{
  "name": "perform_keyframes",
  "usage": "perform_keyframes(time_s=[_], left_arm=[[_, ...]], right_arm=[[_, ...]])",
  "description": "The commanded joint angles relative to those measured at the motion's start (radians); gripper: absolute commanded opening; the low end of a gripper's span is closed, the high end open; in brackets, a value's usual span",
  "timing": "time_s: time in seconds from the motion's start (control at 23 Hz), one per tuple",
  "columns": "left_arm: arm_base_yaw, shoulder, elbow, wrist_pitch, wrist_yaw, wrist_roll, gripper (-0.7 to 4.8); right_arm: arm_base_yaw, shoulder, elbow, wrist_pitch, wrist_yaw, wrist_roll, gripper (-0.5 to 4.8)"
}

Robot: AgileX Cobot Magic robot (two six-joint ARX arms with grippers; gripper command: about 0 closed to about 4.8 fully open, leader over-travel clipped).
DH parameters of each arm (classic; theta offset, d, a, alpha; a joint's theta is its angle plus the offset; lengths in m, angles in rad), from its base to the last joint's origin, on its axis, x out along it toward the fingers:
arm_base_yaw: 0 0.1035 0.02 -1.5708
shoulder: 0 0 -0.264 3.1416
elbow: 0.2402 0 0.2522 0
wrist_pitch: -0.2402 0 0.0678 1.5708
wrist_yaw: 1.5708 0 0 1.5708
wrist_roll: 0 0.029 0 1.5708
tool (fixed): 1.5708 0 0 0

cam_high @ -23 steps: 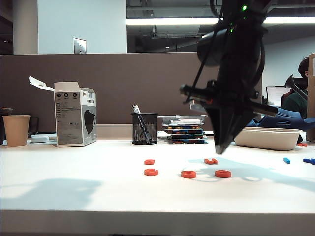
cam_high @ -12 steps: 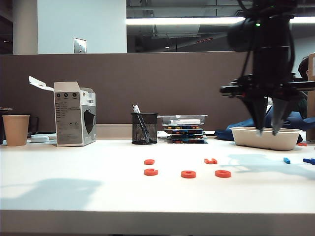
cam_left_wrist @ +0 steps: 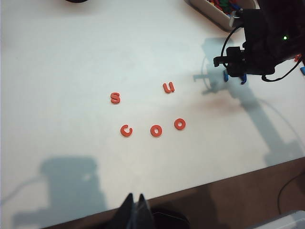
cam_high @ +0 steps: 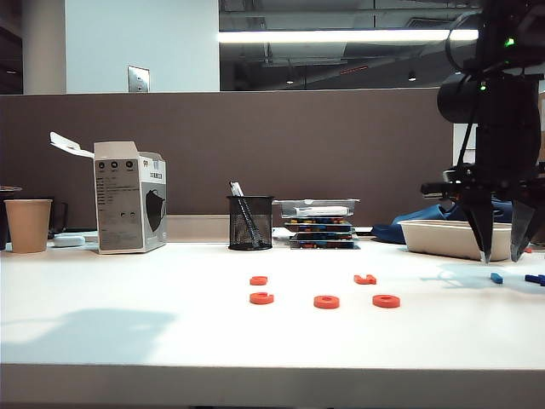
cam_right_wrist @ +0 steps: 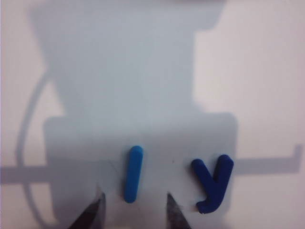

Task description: Select the appropriate letters from the row of letter magnets placed on the table to arrange into the word "cool".

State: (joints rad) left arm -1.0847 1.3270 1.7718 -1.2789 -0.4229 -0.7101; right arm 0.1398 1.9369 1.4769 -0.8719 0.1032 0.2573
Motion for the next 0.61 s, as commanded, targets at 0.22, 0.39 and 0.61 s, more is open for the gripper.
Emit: perform_keyframes(time_s=[0.22, 0.39, 0.61], left_arm=[[0.002, -0.003, 0.002, 0.001, -0.004, 0.004, -0.03], [0.002, -0.003, 0.002, 0.001, -0.003, 0.003, -0.03], [0.002, -0.003, 0.002, 0.001, -0.003, 0.004, -0.03]], right_arm=[[-0.002, 0.044, 0.003, 0.036, -0.020, 0.005, 1.58], [-0.003, 0.071, 0.003, 0.035, -0.027, 0.005, 1.58], [-0.003, 0.086, 0.003, 0.005, -0.027, 0.003, -0.02]])
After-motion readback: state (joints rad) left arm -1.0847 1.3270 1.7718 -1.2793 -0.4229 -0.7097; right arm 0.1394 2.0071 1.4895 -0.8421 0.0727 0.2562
